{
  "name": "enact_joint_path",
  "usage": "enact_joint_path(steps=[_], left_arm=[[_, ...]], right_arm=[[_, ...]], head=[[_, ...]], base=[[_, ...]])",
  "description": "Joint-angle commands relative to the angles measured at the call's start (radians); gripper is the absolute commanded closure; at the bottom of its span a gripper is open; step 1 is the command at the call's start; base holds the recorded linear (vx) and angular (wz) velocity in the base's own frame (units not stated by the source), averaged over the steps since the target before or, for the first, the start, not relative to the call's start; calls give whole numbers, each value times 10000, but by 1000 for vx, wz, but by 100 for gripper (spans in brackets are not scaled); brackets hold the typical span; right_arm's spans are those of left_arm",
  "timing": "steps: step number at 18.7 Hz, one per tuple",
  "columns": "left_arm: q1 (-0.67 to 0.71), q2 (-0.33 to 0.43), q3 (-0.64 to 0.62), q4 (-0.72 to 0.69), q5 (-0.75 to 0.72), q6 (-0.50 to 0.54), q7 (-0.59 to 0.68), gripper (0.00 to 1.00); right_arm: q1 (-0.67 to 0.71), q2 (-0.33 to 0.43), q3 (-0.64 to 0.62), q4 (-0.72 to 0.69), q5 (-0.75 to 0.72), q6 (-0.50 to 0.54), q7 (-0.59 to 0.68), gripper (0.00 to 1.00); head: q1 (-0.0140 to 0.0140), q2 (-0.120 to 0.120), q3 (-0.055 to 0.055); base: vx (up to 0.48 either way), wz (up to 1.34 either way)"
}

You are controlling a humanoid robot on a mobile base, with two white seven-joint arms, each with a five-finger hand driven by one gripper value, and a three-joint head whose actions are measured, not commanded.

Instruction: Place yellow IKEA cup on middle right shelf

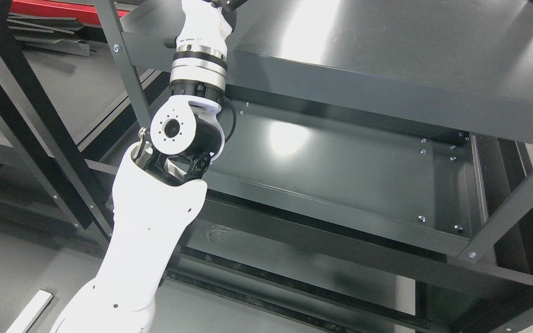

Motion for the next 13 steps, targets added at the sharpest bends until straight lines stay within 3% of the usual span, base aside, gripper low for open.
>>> enact_joint_path(steps=[1, 4, 7, 13], left_arm=[[-720, 175, -605, 1062, 1872, 427, 579, 100], [-843, 175, -880, 1491, 2059, 443, 733, 96], [-997, 175, -1233, 2196, 1967, 443, 748, 75], [-1105, 175, -1265, 2643, 1661, 764, 748, 57]], right_arm=[[138, -175, 169, 0, -245, 35, -7, 1], [138, -175, 169, 0, -245, 35, -7, 1], [138, -175, 169, 0, -245, 35, -7, 1], [138, -175, 169, 0, -245, 35, -7, 1]], head=[[0, 0, 0], [0, 0, 0], [0, 0, 0], [0, 0, 0]], base=[[0, 0], [0, 0], [0, 0], [0, 0]])
